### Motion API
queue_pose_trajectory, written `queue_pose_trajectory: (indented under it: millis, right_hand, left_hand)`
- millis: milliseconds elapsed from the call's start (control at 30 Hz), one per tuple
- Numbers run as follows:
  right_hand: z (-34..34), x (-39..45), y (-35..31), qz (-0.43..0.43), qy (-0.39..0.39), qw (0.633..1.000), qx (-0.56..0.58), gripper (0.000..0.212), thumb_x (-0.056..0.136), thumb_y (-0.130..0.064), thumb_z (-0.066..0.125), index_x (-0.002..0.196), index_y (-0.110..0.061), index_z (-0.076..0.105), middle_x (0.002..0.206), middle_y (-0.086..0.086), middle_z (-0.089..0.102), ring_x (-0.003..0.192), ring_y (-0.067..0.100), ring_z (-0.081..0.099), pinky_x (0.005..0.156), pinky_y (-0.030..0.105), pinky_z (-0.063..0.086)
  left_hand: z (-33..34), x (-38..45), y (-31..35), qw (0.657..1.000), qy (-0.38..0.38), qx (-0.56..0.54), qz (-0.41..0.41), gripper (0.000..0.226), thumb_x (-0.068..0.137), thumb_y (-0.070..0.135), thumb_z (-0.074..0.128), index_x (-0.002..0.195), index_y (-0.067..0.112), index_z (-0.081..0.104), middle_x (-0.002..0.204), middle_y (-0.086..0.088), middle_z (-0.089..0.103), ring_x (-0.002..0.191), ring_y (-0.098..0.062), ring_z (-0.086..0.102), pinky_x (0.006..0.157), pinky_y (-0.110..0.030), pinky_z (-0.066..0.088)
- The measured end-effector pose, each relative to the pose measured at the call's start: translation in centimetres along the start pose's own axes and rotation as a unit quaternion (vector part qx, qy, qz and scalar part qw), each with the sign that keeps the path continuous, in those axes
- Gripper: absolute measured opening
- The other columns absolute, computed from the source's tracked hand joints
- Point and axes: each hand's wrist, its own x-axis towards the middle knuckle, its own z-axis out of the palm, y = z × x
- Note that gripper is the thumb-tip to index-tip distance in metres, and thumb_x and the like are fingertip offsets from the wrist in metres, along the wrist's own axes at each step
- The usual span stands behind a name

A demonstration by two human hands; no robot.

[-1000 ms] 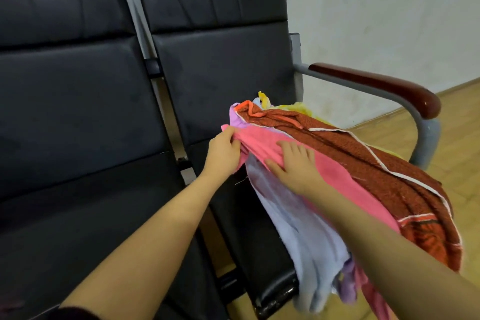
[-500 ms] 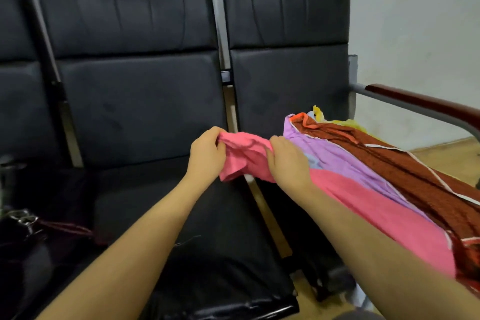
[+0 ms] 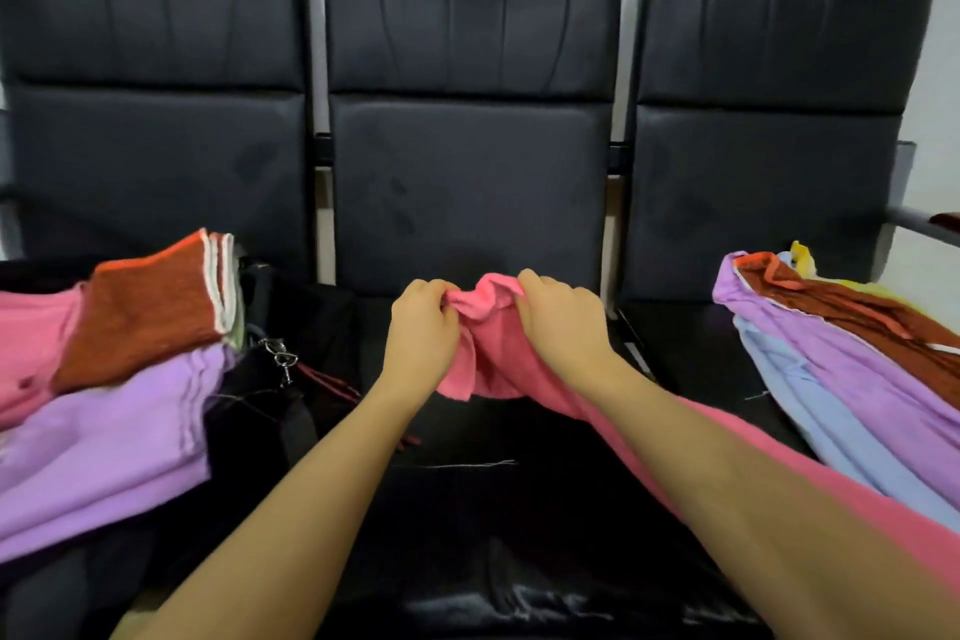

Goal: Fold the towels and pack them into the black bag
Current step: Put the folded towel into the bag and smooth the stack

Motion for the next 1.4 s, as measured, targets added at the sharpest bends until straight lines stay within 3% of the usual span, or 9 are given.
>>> queue_pose_trajectory:
  millis: [133, 233, 400, 533, 633, 767, 967, 1233, 1400]
  right_hand:
    - [1.1, 0.9, -3.8, 0.073, -0.037, 0.991, 0.107, 0.021, 0.101, -0.018, 0.033, 0.1, -0.007, 0.052, 0.099, 0.014, 0.065, 0.092, 0.037, 0.061, 0.063, 0.034, 0.031]
    - [2.4, 1.4, -5.1, 0.142, -0.06, 0.945, 0.289, 0.021, 0.095, -0.009, 0.036, 0.088, -0.002, 0.055, 0.097, 0.019, 0.065, 0.093, 0.039, 0.059, 0.064, 0.033, 0.034]
    - [4.5, 0.6, -4.8, 0.13, -0.175, 0.864, 0.454, 0.035, 0.095, -0.006, 0.038, 0.123, -0.007, 0.059, 0.122, 0.008, 0.063, 0.115, 0.021, 0.056, 0.089, 0.022, 0.04]
    - [6.0, -1.9, -2.4, 0.102, -0.23, 0.872, 0.421, 0.037, 0.097, -0.008, 0.041, 0.132, -0.009, 0.053, 0.127, 0.006, 0.06, 0.119, 0.017, 0.054, 0.096, 0.018, 0.036]
    - [7.5, -4.4, 0.6, 0.056, -0.233, 0.919, 0.315, 0.031, 0.095, -0.01, 0.042, 0.115, -0.014, 0.065, 0.118, 0.004, 0.066, 0.112, 0.023, 0.059, 0.097, 0.029, 0.042]
    - [8.7, -7.6, 4.2, -0.043, -0.309, 0.941, 0.133, 0.034, 0.097, -0.022, 0.04, 0.126, -0.026, 0.059, 0.13, -0.002, 0.059, 0.124, 0.019, 0.05, 0.104, 0.031, 0.033]
    - [10.5, -9.0, 4.9, -0.04, -0.436, 0.895, 0.084, 0.052, 0.102, -0.047, 0.013, 0.152, -0.033, 0.006, 0.16, -0.011, -0.005, 0.146, 0.012, -0.008, 0.116, 0.04, -0.008]
    - [13.2, -6.8, 1.5, 0.041, -0.422, 0.888, 0.18, 0.053, 0.103, -0.044, 0.016, 0.153, -0.031, 0.004, 0.159, -0.009, -0.011, 0.146, 0.016, -0.015, 0.115, 0.043, -0.014]
    - [11.7, -6.6, 1.7, 0.089, -0.222, 0.954, 0.179, 0.037, 0.1, -0.024, 0.035, 0.136, -0.021, 0.044, 0.143, 0.0, 0.039, 0.13, 0.022, 0.034, 0.107, 0.037, 0.021]
  left_hand:
    - [-1.2, -0.3, -2.5, 1.0, 0.001, 0.001, -0.023, 0.029, 0.088, -0.002, 0.048, 0.108, 0.005, 0.068, 0.105, -0.012, 0.063, 0.097, -0.024, 0.058, 0.082, -0.02, 0.039]
    - [-1.1, -0.9, -3.9, 0.998, -0.052, 0.014, -0.041, 0.034, 0.09, 0.001, 0.047, 0.121, 0.004, 0.061, 0.118, -0.014, 0.058, 0.111, -0.027, 0.055, 0.089, -0.02, 0.034]
    - [0.9, -2.7, -5.5, 0.987, -0.149, -0.013, -0.065, 0.029, 0.088, 0.004, 0.047, 0.113, 0.013, 0.056, 0.114, -0.002, 0.053, 0.11, -0.024, 0.054, 0.096, -0.029, 0.04]
    - [4.0, -4.3, -5.8, 0.97, -0.22, 0.076, -0.067, 0.049, 0.095, 0.019, 0.045, 0.142, 0.012, 0.035, 0.141, -0.004, 0.04, 0.134, -0.023, 0.037, 0.108, -0.026, 0.026]
    - [5.8, -5.3, -5.4, 0.959, -0.266, 0.088, -0.052, 0.058, 0.092, 0.015, 0.046, 0.147, 0.012, 0.028, 0.143, -0.013, 0.038, 0.131, -0.032, 0.039, 0.108, -0.041, 0.032]
    - [8.3, -6.9, -4.1, 0.916, -0.353, 0.187, -0.036, 0.05, 0.096, 0.022, 0.04, 0.145, 0.021, 0.031, 0.146, -0.013, 0.033, 0.13, -0.038, 0.036, 0.109, -0.046, 0.028]
    - [10.8, -8.0, -4.4, 0.873, -0.371, 0.316, -0.027, 0.047, 0.098, 0.031, 0.035, 0.144, 0.023, 0.033, 0.151, -0.009, 0.027, 0.138, -0.036, 0.022, 0.113, -0.049, 0.008]
    - [9.6, -5.4, -8.4, 0.87, -0.363, 0.332, -0.031, 0.051, 0.102, 0.033, 0.027, 0.151, 0.034, 0.011, 0.16, 0.001, 0.0, 0.147, -0.023, -0.001, 0.114, -0.054, -0.002]
    - [9.6, -5.3, -8.3, 0.891, -0.321, 0.32, -0.037, 0.057, 0.097, 0.022, 0.042, 0.149, 0.031, 0.021, 0.159, -0.003, 0.01, 0.146, -0.023, 0.006, 0.114, -0.052, 0.004]
